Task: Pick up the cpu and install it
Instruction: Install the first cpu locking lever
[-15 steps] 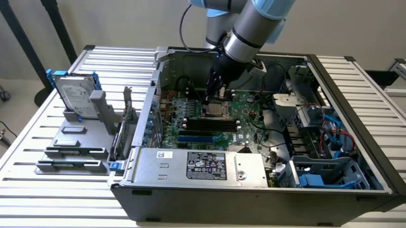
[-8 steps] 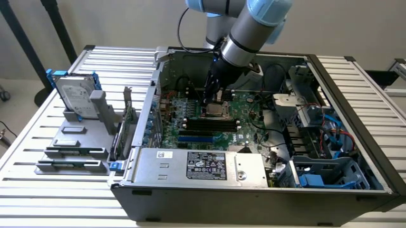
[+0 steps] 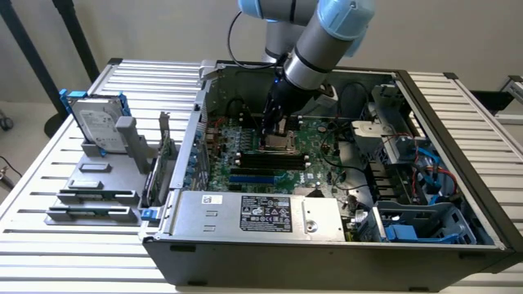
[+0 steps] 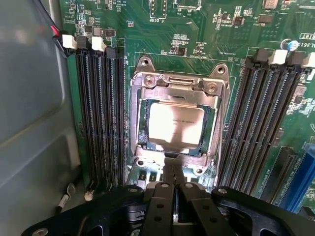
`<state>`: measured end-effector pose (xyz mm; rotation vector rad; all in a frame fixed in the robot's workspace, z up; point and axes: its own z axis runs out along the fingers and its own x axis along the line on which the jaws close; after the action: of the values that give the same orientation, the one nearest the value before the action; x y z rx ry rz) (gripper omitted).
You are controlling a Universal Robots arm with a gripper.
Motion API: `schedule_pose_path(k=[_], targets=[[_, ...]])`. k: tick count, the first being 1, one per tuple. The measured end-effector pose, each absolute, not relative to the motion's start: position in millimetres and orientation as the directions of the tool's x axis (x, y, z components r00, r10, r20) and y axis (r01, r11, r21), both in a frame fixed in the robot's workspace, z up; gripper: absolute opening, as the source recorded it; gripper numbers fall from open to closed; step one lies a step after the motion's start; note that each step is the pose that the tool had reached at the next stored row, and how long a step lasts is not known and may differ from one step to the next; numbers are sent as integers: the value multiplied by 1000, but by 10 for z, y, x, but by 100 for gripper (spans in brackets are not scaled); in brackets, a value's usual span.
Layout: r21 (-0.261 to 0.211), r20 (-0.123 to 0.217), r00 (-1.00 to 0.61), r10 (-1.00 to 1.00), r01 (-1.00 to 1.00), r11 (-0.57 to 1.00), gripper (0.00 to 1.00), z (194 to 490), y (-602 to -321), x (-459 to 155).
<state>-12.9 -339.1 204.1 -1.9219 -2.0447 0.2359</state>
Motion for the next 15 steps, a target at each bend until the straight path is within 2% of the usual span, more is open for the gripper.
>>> schedule_pose_path(k=[8,15], targets=[[-331,133,-41,990,940,83,11,1945,-3393,-130],[-329,147,-41,988,940,88,11,2013,-3398,-129]])
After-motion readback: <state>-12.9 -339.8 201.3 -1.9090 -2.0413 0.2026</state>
